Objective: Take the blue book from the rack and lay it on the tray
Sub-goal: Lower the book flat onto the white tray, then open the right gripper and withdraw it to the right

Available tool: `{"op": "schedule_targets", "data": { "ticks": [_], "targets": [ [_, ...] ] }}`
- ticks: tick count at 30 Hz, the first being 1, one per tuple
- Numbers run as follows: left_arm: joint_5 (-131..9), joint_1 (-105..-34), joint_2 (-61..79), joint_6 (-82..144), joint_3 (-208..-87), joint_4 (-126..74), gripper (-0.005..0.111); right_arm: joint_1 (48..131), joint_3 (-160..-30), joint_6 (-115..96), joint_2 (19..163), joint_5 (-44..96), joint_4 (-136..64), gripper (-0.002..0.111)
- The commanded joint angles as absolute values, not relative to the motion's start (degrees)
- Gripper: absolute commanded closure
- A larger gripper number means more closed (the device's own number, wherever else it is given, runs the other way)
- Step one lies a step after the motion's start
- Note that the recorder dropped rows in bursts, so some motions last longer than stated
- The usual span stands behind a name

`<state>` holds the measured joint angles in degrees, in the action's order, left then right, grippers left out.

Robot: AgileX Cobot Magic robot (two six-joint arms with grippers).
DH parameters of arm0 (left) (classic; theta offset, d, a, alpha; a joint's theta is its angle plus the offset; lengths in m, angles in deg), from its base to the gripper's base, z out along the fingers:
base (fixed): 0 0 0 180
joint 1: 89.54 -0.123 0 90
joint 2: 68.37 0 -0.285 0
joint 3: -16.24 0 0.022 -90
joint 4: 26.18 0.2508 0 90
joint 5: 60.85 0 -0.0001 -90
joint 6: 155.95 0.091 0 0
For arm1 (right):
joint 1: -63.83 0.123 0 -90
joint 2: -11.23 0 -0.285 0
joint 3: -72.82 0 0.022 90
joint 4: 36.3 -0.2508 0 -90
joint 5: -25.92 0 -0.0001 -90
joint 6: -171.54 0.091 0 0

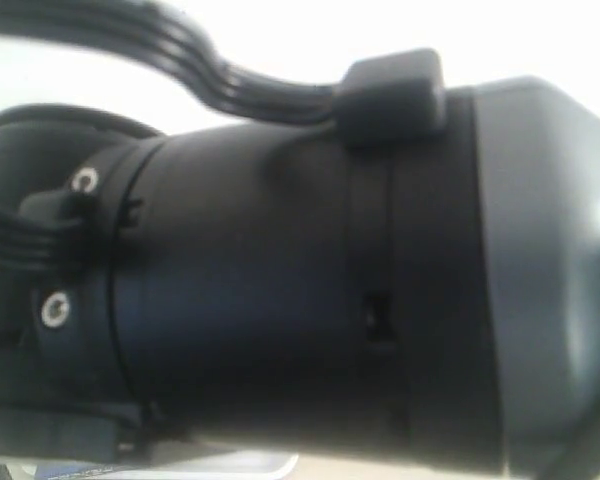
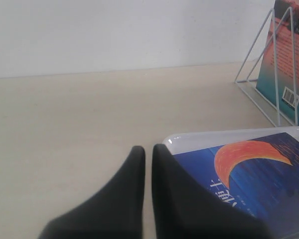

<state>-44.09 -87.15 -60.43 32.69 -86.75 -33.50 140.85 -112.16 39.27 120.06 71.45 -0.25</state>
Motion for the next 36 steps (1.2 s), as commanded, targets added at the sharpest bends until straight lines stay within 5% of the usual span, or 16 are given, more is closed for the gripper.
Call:
{"op": "schedule_targets", "data": {
  "ticks": [1,8,19,27,36],
  "targets": [
    [-44.1,-87.3,-60.6,32.7,-86.5,-33.2,0.103,141.0,-112.4,39.1,119.6,71.2,-1.0,0.108],
    [-44.1,-87.3,-60.6,32.7,-86.5,-33.2,0.103,141.0,-103.2,40.7,121.0,56.7,-1.6,0.108],
    [-44.1,-87.3,-60.6,32.7,-86.5,-33.2,0.103,138.6,-77.8,42.2,91.9,37.8,3.2,0.108],
    [-44.1,-87.3,-60.6,32.7,-86.5,-33.2,0.103,123.7,-58.8,42.6,85.7,7.8,2.6,0.108],
    [-44.1,-87.3,-60.6,32.7,-86.5,-33.2,0.103,108.3,-43.7,50.4,63.5,4.0,1.9,0.108]
  ]
}}
